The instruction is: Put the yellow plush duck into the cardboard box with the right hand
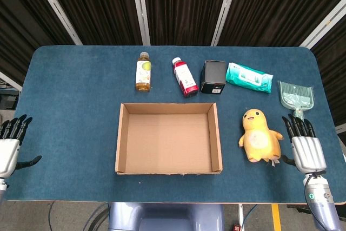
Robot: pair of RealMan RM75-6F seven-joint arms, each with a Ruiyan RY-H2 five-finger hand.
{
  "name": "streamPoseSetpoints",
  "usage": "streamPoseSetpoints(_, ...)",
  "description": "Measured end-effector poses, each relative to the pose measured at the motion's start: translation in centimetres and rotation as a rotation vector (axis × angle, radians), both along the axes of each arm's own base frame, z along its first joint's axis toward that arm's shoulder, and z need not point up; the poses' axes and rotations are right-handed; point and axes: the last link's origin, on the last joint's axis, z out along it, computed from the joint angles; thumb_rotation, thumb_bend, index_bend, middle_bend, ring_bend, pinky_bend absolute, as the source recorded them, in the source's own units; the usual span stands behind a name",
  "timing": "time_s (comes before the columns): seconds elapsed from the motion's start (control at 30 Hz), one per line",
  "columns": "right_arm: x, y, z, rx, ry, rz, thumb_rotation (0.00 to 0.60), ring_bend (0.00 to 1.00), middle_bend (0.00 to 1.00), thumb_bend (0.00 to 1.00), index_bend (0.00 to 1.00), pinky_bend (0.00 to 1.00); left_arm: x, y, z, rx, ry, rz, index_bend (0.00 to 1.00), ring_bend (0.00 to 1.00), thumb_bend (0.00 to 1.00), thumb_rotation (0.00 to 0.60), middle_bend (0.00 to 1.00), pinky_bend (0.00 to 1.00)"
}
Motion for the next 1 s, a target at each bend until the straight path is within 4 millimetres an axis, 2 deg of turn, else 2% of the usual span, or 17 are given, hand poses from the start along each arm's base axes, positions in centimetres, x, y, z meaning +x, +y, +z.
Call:
streamPoseSetpoints(0.3, 0.2, -0.1, -0.4, 0.017, 0.012, 0.005, 0.600, 0.00, 0.00, 0.00, 0.00, 0.00, -0.1, -0.2, 0.1, 0.006, 0.000, 0.004, 0.00, 0.00, 0.00, 0.600, 0.00, 0.00)
streamPoseSetpoints(0.6, 0.8, 0.7, -1.2, 0.083, 0.026, 0.026, 0.600, 0.00, 0.00, 0.00, 0.00, 0.00, -0.3, 0.1, -0.1, -0.005, -0.001, 0.012, 0.00, 0.00, 0.00, 0.600, 0.00, 0.00)
streamPoseSetpoints(0.83, 0.8, 0.4, -2.7, 0.171, 0.061, 0.019, 0.600, 0.00, 0.00, 0.00, 0.00, 0.00, -0.5, 0.6, -0.3, -0.010, 0.002, 0.024, 0.00, 0.00, 0.00, 0.600, 0.00, 0.00)
streamPoseSetpoints(1.0, 0.7, -0.4, -4.0, 0.229, 0.085, 0.011, 0.600, 0.00, 0.00, 0.00, 0.00, 0.00, -0.7, 0.9, -0.4, -0.014, 0.004, 0.041, 0.00, 0.00, 0.00, 0.600, 0.00, 0.00)
